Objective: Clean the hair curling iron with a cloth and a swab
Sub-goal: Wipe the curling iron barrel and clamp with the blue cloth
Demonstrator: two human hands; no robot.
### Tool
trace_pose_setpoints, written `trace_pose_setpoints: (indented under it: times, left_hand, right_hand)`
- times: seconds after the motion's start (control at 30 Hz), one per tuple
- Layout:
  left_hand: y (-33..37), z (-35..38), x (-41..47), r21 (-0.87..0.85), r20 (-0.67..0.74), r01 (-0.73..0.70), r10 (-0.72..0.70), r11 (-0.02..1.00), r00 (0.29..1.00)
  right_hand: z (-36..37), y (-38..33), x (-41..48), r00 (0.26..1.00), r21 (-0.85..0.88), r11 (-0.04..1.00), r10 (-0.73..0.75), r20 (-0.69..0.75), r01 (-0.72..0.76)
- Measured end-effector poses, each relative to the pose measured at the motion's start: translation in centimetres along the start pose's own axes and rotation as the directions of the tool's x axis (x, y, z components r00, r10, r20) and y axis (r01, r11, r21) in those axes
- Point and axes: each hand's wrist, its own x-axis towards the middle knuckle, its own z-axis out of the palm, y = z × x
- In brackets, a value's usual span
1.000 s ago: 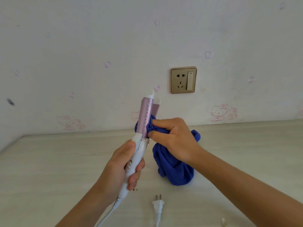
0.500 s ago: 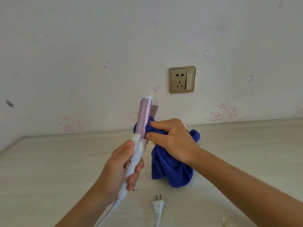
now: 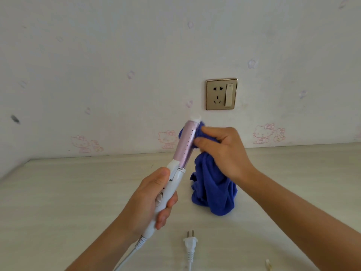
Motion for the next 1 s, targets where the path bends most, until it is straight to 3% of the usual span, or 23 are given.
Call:
trace_pose_setpoints:
  times: [0.1, 0.23, 0.5, 0.63, 0.87, 1.0]
  left_hand:
    - [0.6, -0.6, 0.1, -0.032, -0.044, 0.003, -0.005, 0.999, 0.999]
    - [0.7, -0.8, 0.0, -0.01, -0.044, 0.033, -0.033, 0.999, 0.998]
    - [0.2, -0.5, 0.3, 0.025, 0.042, 0.069, -0.07, 0.997, 0.997]
    - [0.4, -0.5, 0.3, 0.06, 0.044, 0.071, -0.073, 0.996, 0.996]
    - [0.5, -0.8, 0.3, -0.011, -0.056, 0.091, -0.091, 0.996, 0.994]
    - [0.7, -0.8, 0.4, -0.031, -0.056, 0.101, -0.102, 0.994, 0.993]
  right_hand:
    - [2.4, 0.1, -1.7, 0.991, 0.026, 1.0, -0.011, 0.133, 0.007]
    - [2.1, 0.1, -1.3, 0.989, 0.027, 1.0, 0.006, 0.15, -0.01]
    - [-0.7, 0.3, 0.6, 0.996, -0.032, 0.999, 0.019, -0.092, -0.023]
    - [-1.2, 0.3, 1.1, 0.99, -0.011, 1.0, 0.003, -0.144, -0.005]
    - [2.5, 0.2, -1.8, 0.993, 0.031, 0.999, 0.015, 0.115, -0.019]
    - [1.9, -0.2, -1.1, 0.989, 0.01, 1.0, 0.007, 0.145, -0.008]
